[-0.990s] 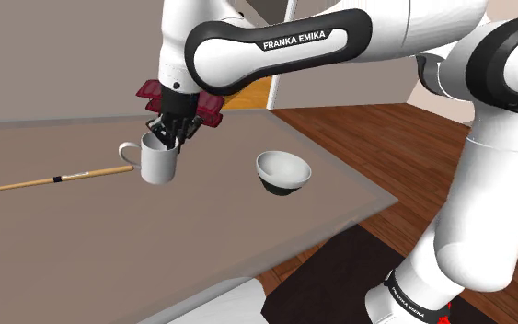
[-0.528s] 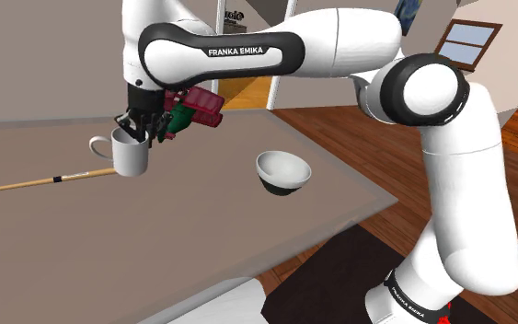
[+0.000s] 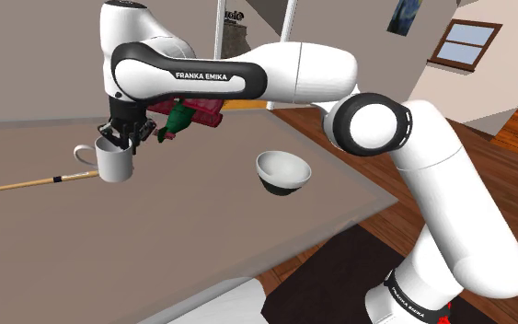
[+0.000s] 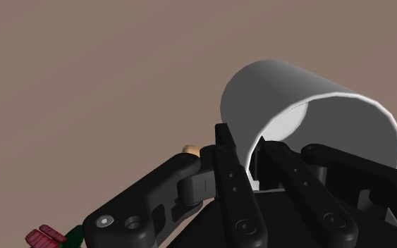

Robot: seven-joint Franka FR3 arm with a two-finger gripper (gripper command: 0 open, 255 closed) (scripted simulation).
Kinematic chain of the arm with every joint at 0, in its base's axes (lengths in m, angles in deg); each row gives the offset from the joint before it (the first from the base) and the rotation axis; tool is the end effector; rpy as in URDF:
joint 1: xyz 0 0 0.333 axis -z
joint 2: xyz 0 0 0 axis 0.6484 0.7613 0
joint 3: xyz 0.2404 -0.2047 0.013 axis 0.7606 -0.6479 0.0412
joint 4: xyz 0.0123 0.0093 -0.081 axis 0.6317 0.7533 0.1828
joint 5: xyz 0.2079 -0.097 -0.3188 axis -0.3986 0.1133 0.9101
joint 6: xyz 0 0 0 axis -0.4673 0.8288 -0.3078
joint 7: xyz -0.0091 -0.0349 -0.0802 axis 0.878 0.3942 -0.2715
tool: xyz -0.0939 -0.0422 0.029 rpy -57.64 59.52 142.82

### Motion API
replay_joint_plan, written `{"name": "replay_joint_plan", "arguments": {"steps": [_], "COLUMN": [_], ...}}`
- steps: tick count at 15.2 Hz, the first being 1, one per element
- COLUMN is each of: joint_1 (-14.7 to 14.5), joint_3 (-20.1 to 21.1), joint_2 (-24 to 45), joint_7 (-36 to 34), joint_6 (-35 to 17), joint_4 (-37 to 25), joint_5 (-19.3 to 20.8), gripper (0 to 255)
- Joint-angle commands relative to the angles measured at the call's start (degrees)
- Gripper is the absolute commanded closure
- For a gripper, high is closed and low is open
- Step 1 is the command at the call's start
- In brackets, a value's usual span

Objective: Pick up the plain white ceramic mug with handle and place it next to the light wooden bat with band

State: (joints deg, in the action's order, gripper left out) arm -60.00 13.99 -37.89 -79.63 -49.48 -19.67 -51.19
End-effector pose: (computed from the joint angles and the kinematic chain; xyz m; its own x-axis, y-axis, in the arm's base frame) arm 0.6686 0.4110 0.4175 0.9826 0.0797 0.1676 0.0849 -0.9961 -0.0241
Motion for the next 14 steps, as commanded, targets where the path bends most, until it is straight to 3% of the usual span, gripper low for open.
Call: {"name": "replay_joint_plan", "arguments": {"steps": [1,10,14], "joint_1": [0.4,1.5,1.5], "joint_3": [0.0,-0.3,-0.3], "joint_2": [-0.1,0.5,0.5], "joint_7": [-0.4,-1.7,-1.7], "joint_6": [-1.7,-8.1,-8.1], "joint_4": [1.9,8.0,8.0], "joint_5": [0.1,0.8,0.8], "gripper": [255,255,255]}}
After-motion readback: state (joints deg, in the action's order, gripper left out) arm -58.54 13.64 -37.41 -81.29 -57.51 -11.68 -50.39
